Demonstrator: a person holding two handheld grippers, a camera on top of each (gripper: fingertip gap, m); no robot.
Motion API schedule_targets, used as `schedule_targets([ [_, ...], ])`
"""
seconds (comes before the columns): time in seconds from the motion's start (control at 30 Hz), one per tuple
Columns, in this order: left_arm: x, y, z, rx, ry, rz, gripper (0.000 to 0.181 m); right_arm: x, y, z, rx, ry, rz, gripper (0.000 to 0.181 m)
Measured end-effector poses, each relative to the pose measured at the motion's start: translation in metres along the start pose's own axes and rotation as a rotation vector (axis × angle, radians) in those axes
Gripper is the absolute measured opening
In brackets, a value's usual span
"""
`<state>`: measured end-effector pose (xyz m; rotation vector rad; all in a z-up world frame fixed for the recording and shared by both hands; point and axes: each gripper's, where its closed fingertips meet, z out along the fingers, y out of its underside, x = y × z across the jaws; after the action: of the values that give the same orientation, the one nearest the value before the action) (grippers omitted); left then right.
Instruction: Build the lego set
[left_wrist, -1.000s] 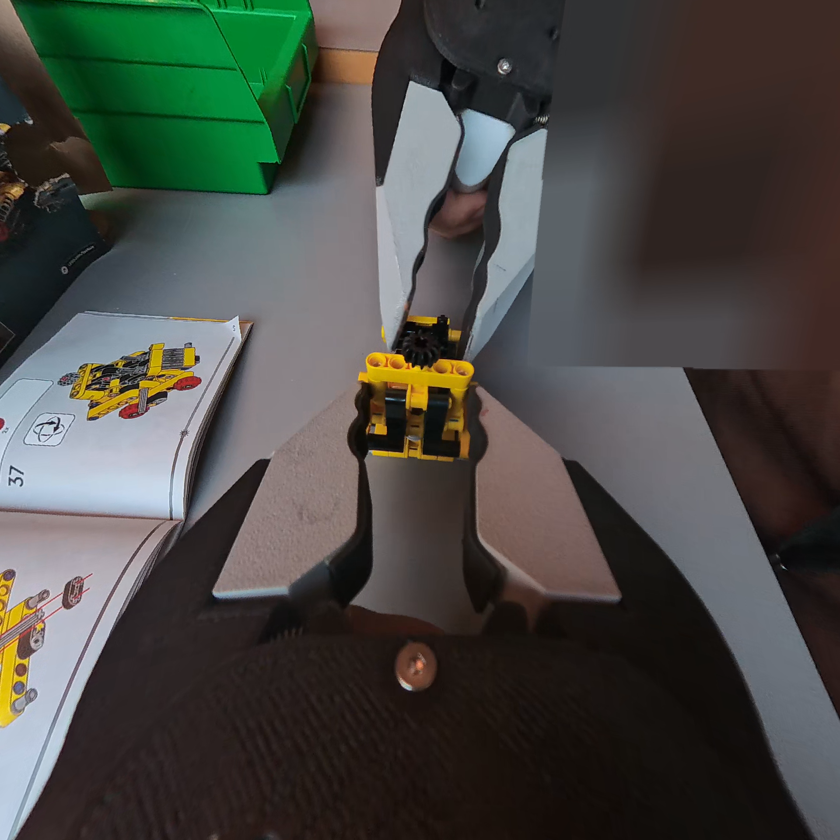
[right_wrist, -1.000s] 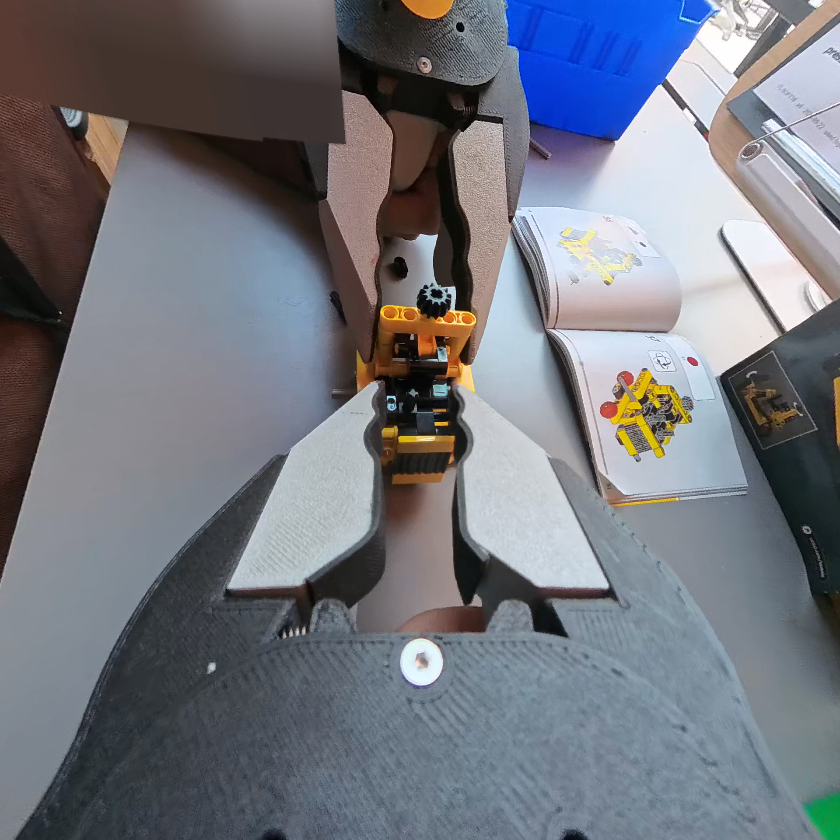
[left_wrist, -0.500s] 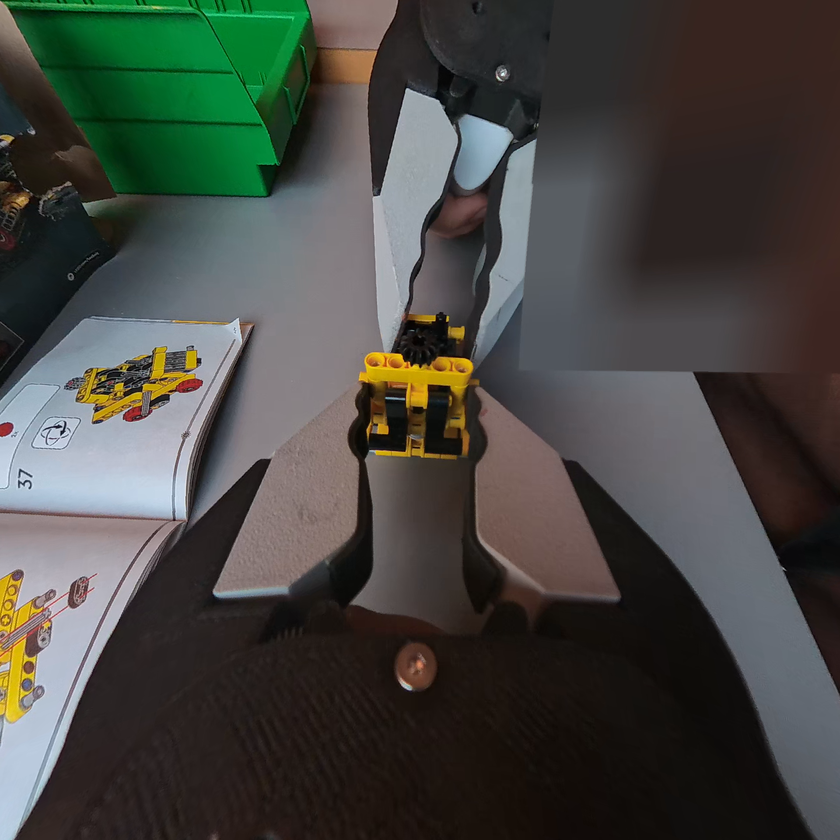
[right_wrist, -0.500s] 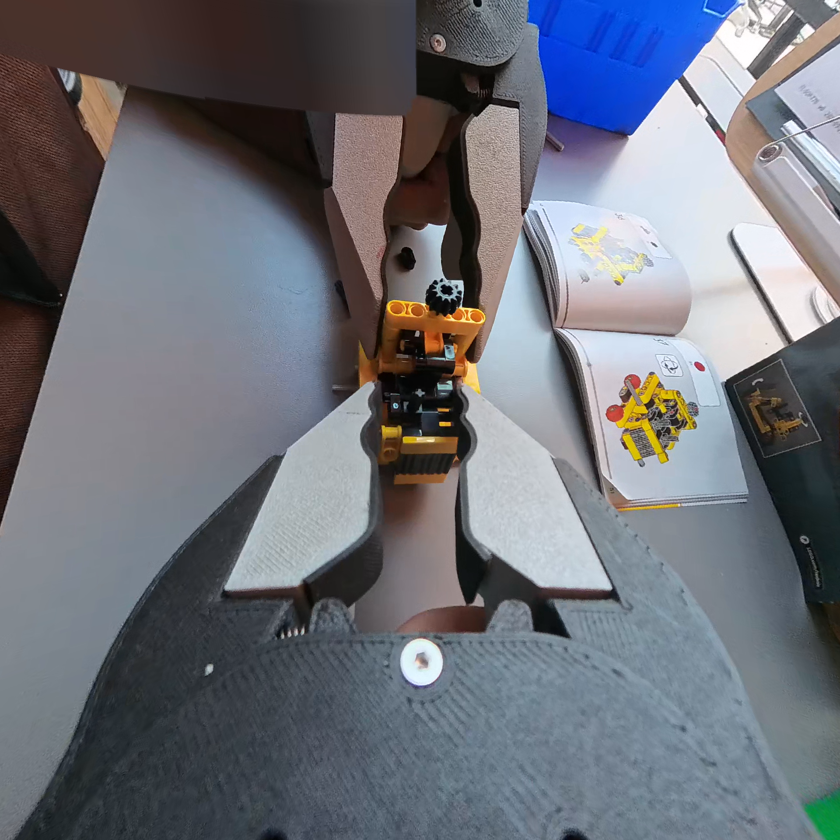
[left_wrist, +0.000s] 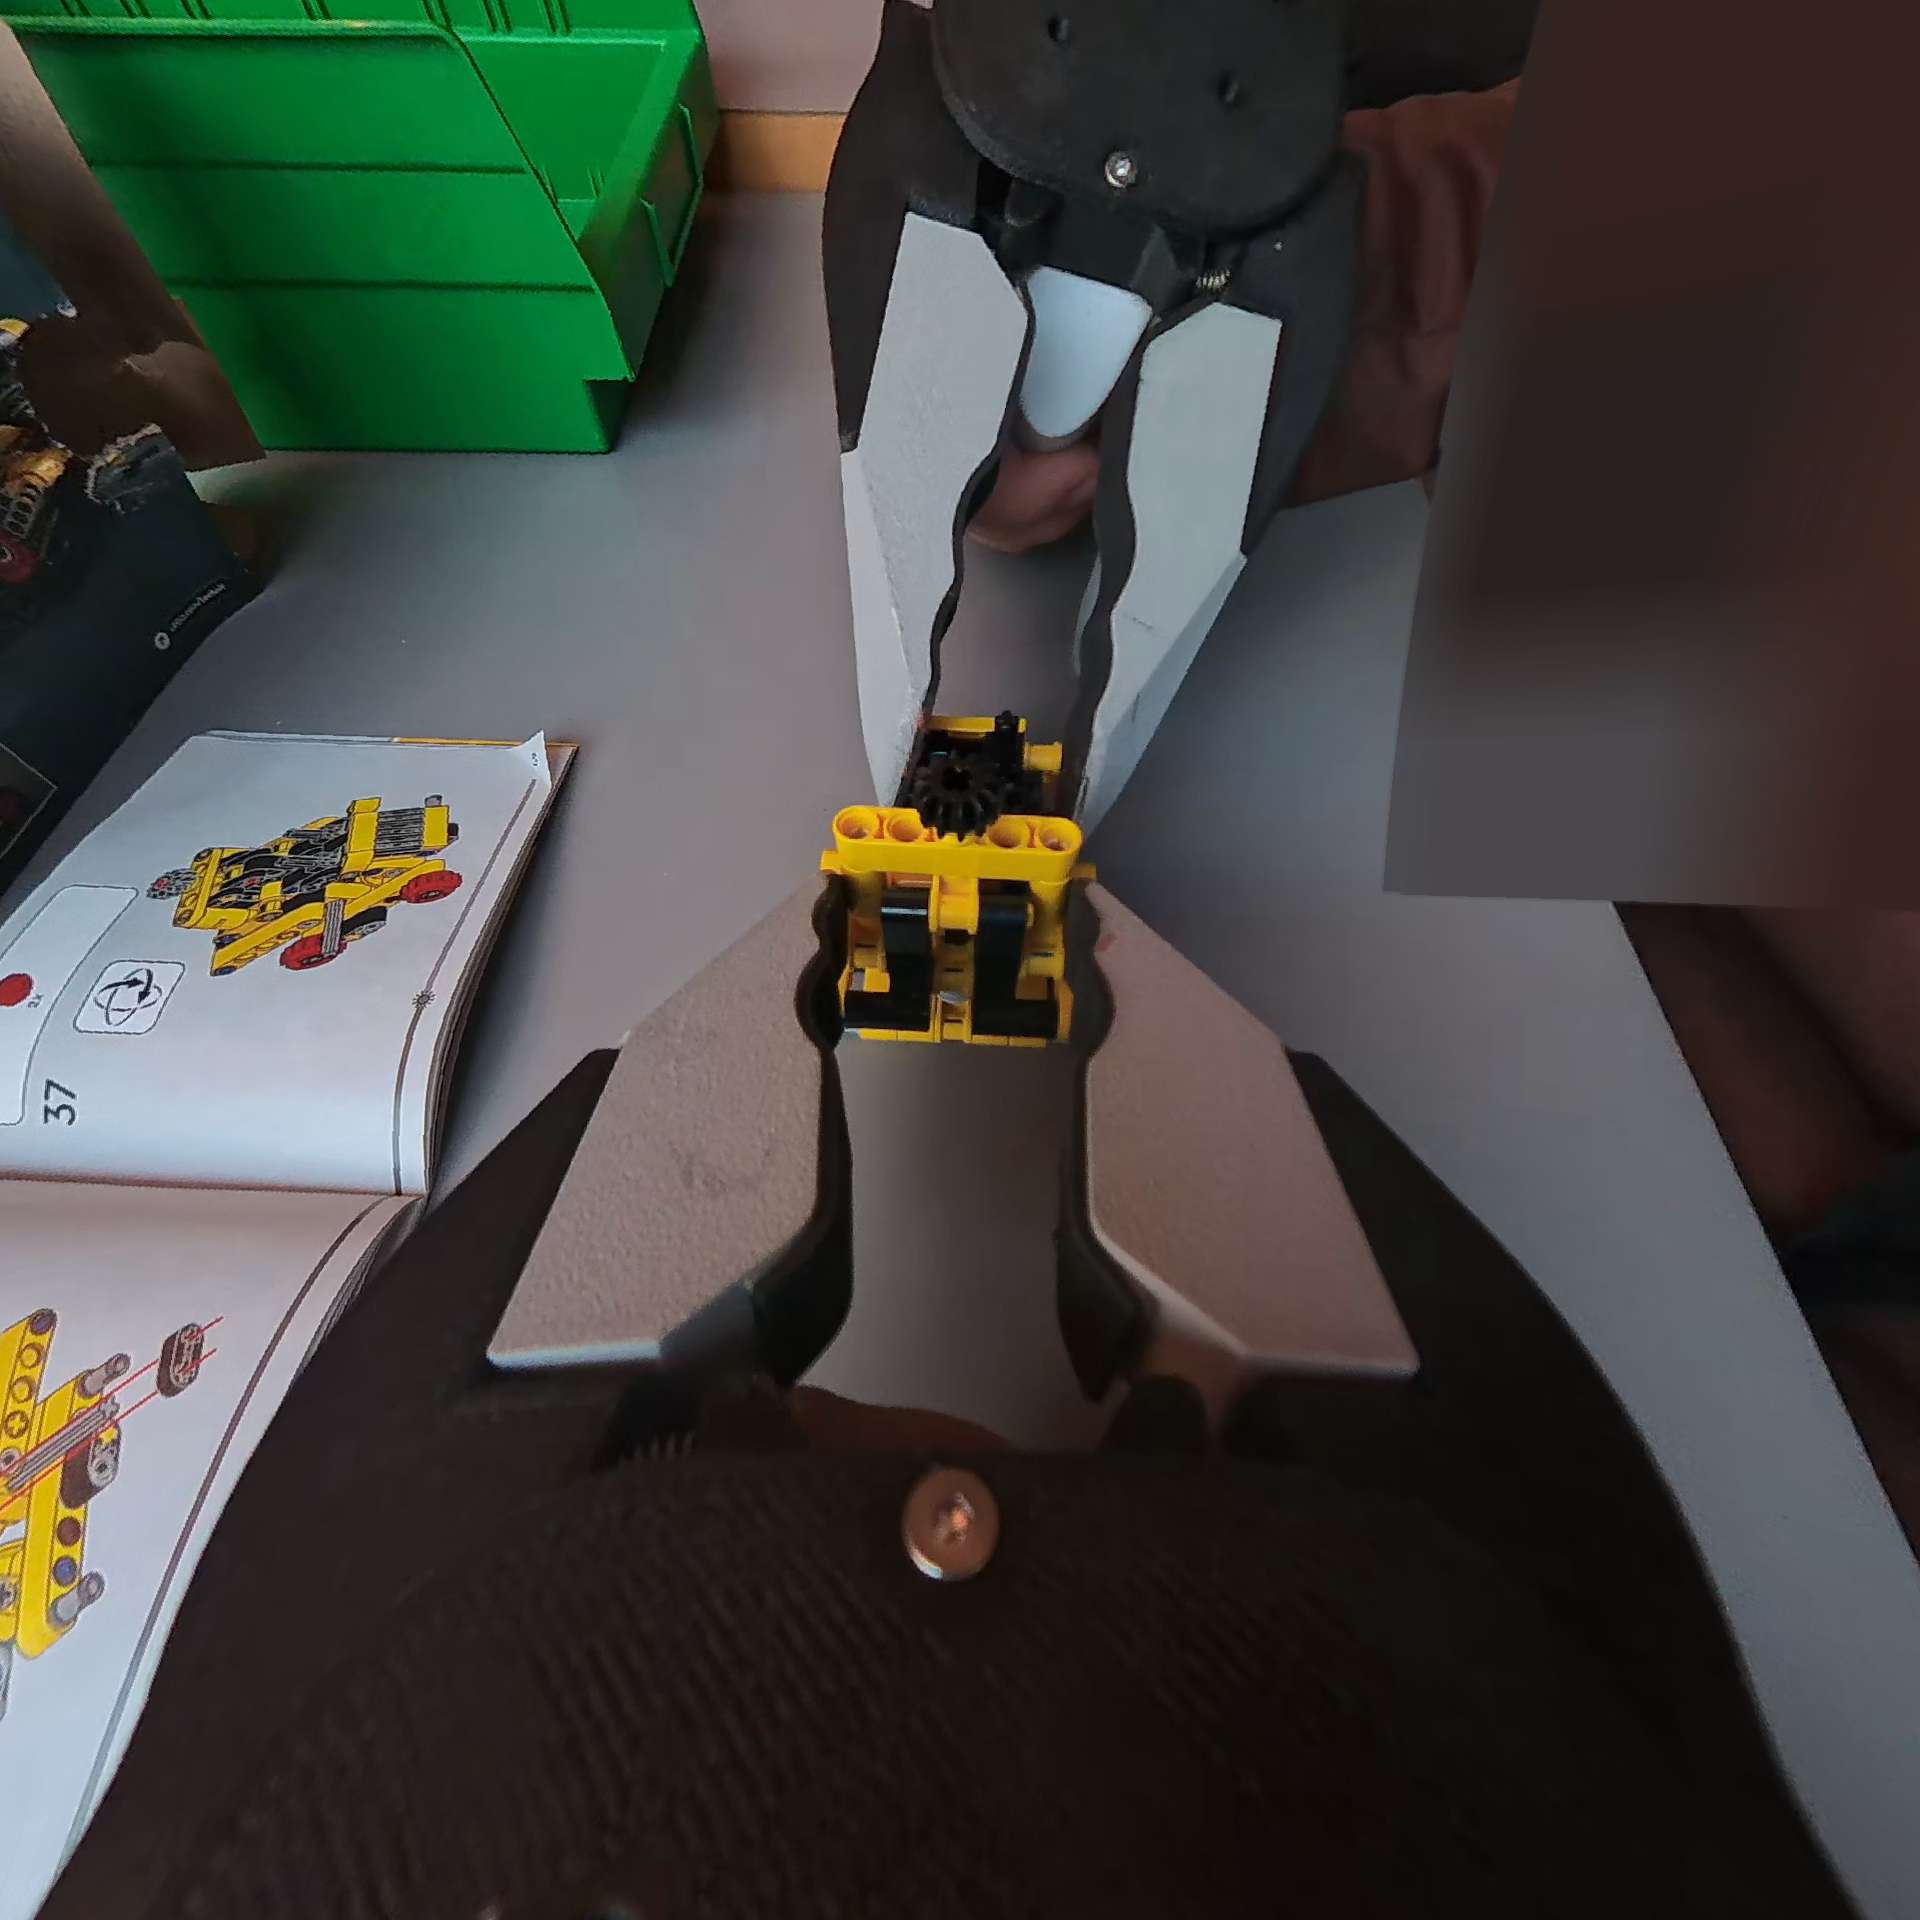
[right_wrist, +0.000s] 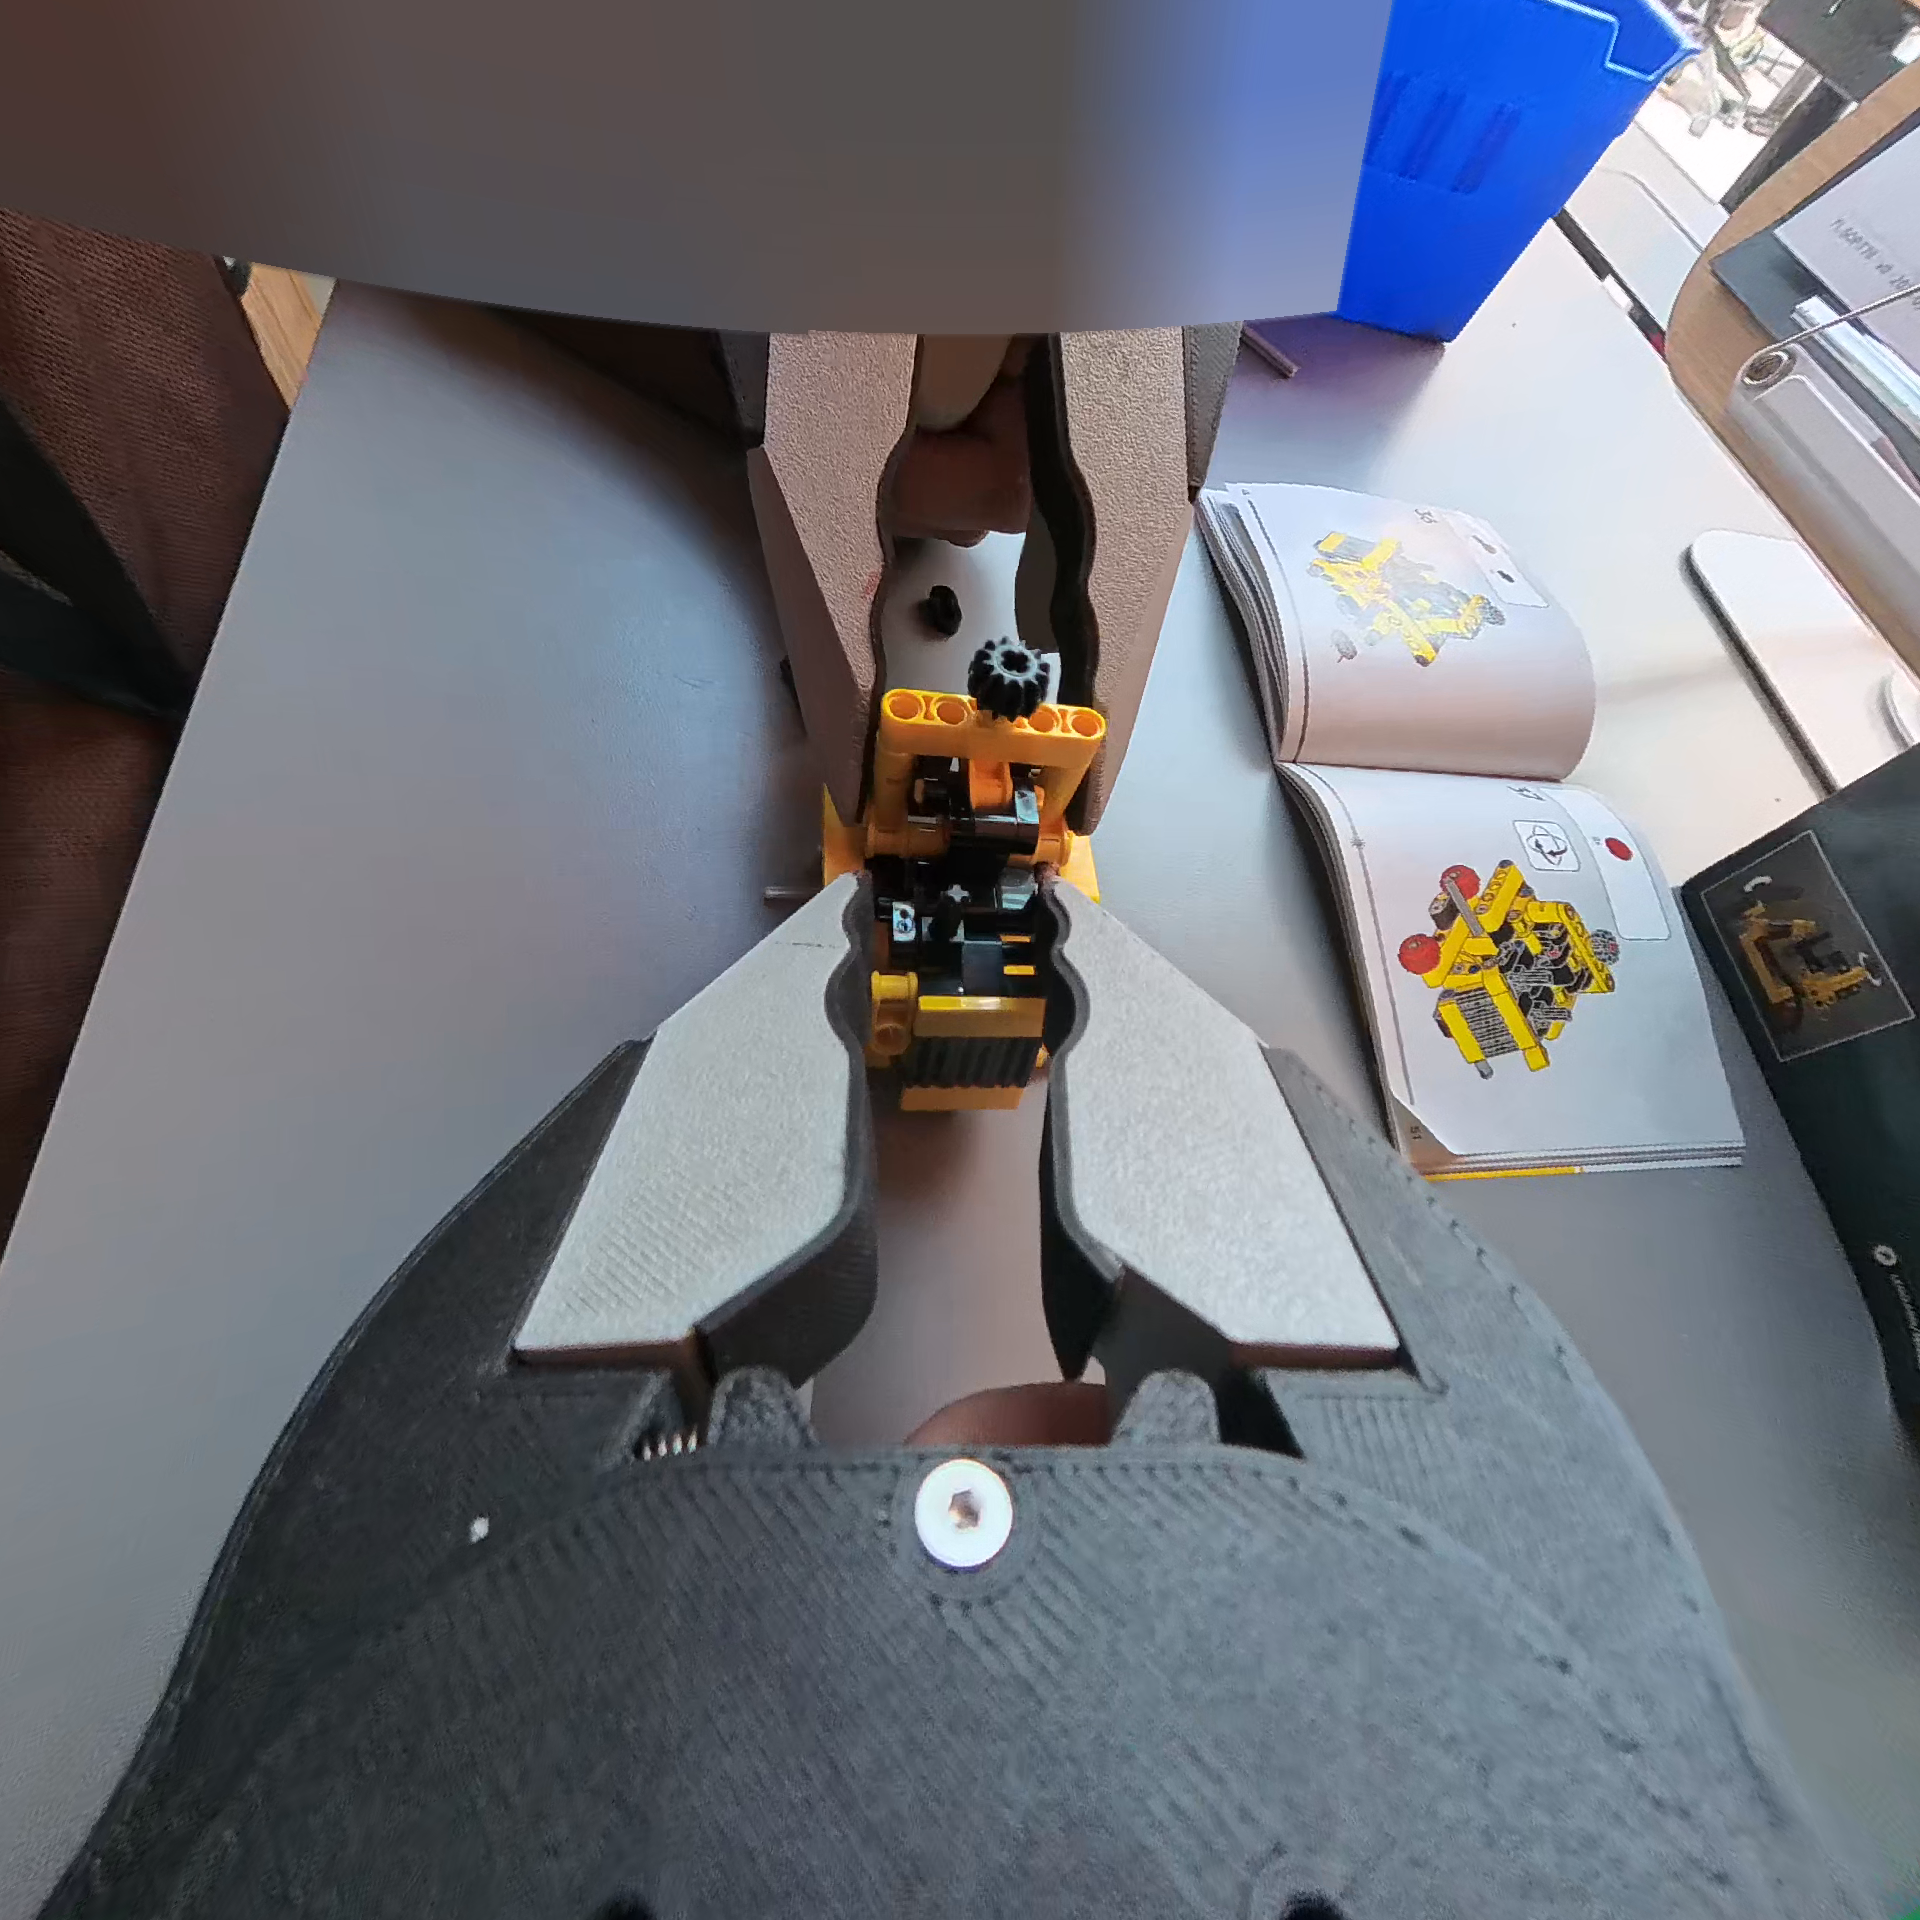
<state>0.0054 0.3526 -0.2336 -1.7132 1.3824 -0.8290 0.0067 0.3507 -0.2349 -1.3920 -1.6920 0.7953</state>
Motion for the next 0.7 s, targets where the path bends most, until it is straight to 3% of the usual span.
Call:
schedule_targets([
  [0.33, 0.0011, -0.0001, -0.0001, 0.000, -0.005, 0.013, 0.039, -0.0011, -0.0031, -0.0024, 0.031, -0.017, 0.000, 0.021],
  [0.7, 0.0020, 0.0001, -0.0001, -0.001, -0.004, 0.012, 0.039, -0.0015, -0.0025, -0.0025, 0.030, -0.020, 0.000, 0.026],
])
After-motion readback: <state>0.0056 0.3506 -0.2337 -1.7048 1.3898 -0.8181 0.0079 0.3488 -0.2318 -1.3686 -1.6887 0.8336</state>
